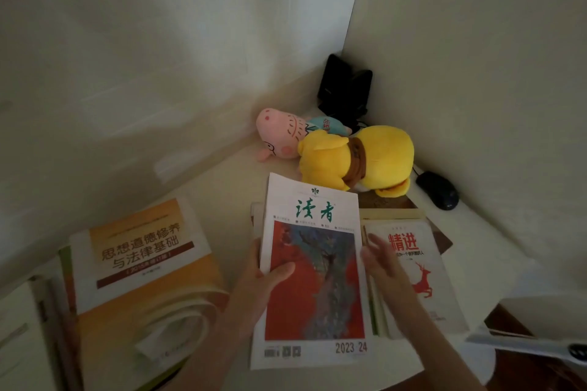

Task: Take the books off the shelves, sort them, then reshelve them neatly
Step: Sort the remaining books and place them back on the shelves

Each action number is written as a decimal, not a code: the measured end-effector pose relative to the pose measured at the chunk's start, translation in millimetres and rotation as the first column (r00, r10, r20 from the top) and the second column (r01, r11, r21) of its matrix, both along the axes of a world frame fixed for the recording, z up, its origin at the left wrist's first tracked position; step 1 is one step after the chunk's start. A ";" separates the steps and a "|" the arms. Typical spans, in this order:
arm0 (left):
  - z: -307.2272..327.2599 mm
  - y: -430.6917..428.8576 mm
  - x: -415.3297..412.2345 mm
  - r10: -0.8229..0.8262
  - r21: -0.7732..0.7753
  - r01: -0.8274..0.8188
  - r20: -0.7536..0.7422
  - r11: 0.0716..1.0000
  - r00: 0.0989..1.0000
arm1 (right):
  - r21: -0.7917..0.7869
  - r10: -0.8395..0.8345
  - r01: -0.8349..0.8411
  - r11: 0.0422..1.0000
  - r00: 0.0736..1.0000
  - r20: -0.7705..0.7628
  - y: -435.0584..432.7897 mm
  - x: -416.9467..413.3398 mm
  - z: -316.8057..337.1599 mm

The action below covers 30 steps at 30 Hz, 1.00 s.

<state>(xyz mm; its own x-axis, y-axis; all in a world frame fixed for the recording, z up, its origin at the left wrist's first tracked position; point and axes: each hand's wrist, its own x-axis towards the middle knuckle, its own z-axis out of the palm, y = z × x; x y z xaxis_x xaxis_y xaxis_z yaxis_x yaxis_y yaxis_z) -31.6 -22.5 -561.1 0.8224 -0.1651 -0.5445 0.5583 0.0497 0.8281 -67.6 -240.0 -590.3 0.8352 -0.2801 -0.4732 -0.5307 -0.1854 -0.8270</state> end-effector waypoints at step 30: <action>-54.3 -23.9 8.5 -0.011 0.522 0.123 -0.212 0.844 0.977 | -0.346 0.123 -0.163 0.924 0.983 -0.135 26.3 2.0 -48.7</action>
